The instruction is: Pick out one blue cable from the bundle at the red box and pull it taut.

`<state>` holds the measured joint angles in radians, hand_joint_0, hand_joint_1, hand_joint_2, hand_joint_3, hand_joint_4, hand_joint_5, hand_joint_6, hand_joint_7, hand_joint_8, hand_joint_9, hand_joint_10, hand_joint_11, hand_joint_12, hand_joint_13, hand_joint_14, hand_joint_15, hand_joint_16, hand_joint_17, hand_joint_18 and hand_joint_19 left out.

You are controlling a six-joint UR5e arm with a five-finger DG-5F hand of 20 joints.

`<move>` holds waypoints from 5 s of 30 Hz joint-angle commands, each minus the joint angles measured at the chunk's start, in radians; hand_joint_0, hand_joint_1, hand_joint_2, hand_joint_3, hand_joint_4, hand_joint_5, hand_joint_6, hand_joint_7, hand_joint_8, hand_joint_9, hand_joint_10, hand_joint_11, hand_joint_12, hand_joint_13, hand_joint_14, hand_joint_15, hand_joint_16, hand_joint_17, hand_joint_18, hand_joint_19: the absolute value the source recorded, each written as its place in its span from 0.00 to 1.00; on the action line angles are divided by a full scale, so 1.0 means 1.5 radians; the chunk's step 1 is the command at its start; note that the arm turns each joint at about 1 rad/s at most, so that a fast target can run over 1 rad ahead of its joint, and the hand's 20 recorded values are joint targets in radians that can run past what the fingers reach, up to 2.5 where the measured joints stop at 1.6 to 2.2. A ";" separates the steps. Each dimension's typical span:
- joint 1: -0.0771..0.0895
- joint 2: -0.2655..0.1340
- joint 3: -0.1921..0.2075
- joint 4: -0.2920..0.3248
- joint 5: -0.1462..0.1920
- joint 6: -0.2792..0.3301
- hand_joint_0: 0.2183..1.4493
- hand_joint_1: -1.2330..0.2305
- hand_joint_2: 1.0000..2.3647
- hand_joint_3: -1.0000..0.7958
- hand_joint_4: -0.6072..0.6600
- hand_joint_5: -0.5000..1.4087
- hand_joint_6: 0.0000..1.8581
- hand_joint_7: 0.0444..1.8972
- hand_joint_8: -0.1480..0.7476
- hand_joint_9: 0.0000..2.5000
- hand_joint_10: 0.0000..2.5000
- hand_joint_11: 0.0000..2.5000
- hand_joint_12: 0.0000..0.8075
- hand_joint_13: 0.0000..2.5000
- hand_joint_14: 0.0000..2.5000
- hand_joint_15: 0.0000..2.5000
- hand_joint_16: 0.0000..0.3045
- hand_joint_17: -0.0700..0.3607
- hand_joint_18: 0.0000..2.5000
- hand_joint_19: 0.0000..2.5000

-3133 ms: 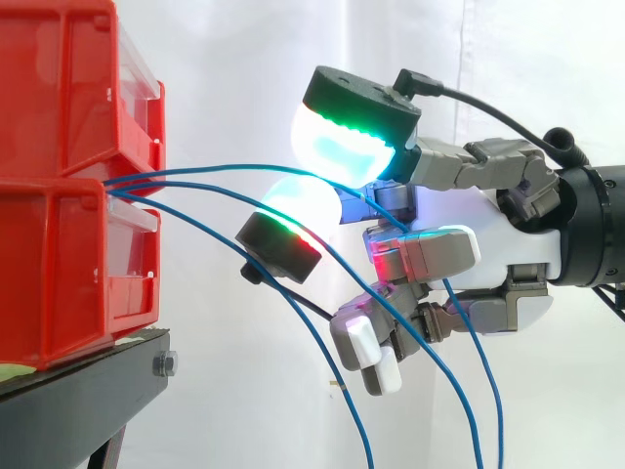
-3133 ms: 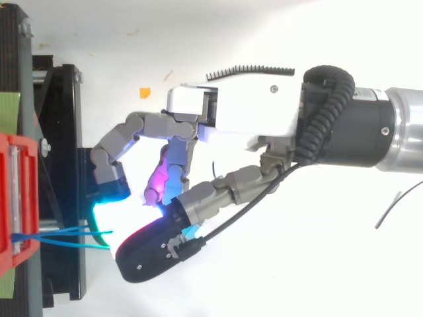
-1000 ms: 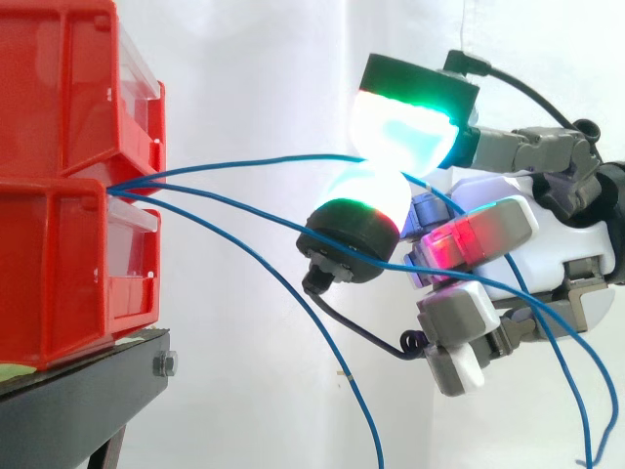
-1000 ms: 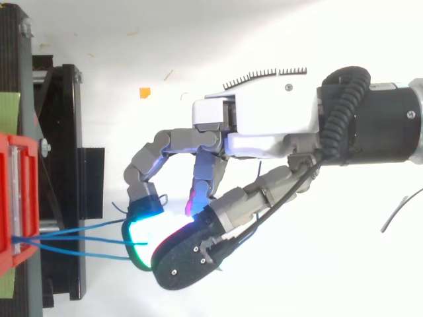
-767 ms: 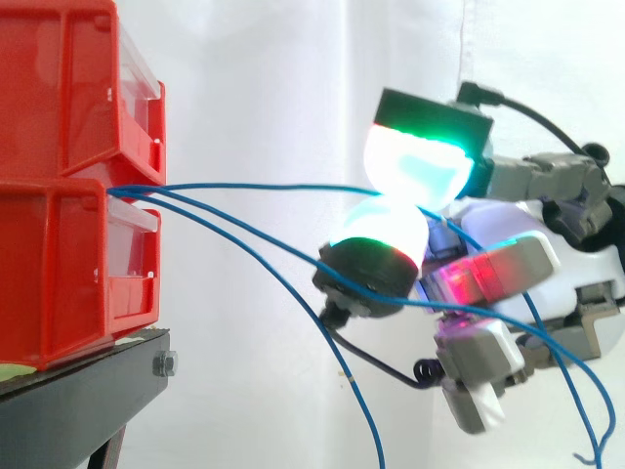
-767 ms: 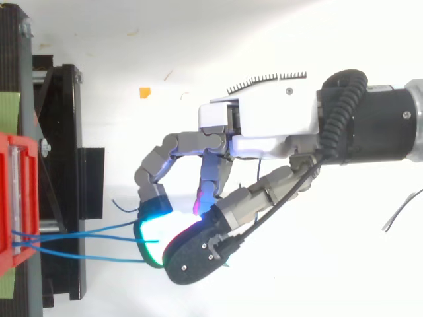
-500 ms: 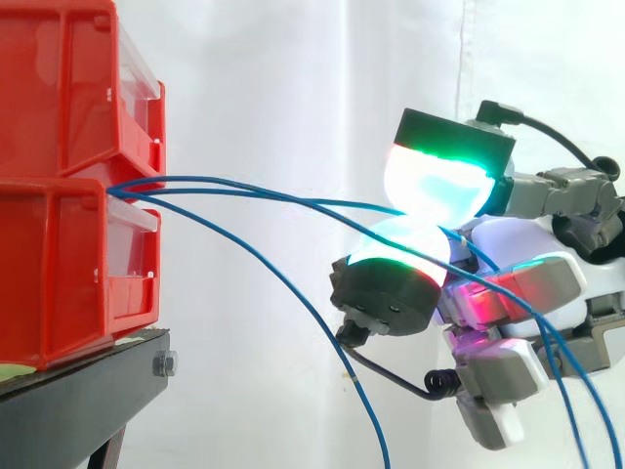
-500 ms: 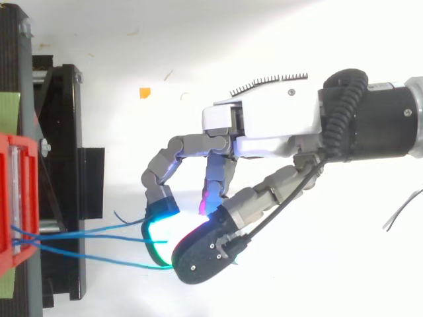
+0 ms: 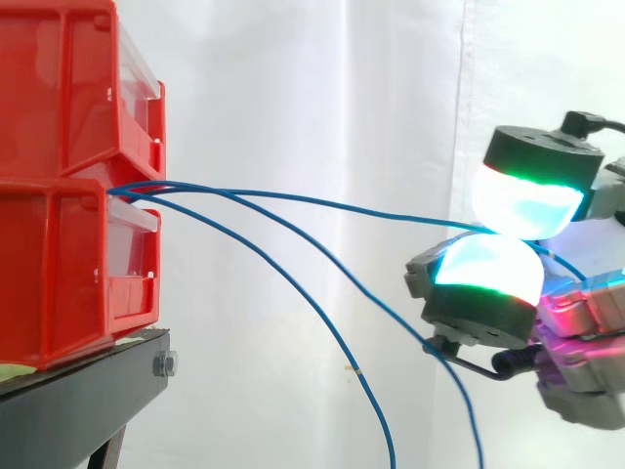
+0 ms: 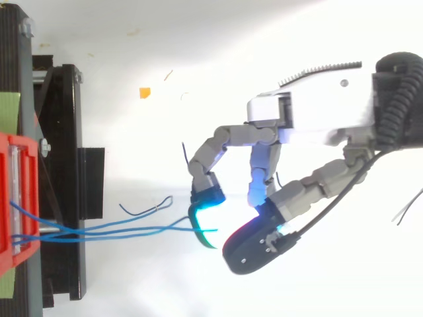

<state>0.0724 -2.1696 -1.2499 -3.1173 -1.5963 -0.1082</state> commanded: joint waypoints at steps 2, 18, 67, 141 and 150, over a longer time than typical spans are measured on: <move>0.005 0.021 -0.050 0.079 0.040 0.015 0.31 0.30 0.01 0.53 0.33 0.23 0.46 0.60 0.43 0.54 0.01 0.44 0.32 0.54 0.01 0.48 0.12 0.36 0.48 0.44; 0.007 0.020 -0.052 0.112 0.040 0.027 0.32 0.30 0.01 0.53 0.34 0.23 0.45 0.60 0.40 0.55 0.01 0.51 0.30 0.58 0.00 0.63 0.10 0.33 0.53 0.60; 0.007 0.020 -0.053 0.117 0.042 0.017 0.30 0.31 0.01 0.54 0.34 0.23 0.46 0.58 0.46 0.59 0.01 0.47 0.33 0.59 0.00 0.60 0.13 0.37 0.54 0.55; 0.008 0.020 -0.052 0.117 0.042 0.017 0.30 0.31 0.01 0.53 0.35 0.23 0.45 0.58 0.47 0.58 0.01 0.42 0.35 0.59 0.01 0.58 0.15 0.40 0.53 0.50; 0.007 0.021 -0.052 0.117 0.043 0.017 0.30 0.31 0.01 0.53 0.35 0.23 0.45 0.58 0.47 0.58 0.01 0.42 0.36 0.59 0.01 0.58 0.15 0.40 0.53 0.50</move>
<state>0.0843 -2.1394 -1.3285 -2.9422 -1.5334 -0.0829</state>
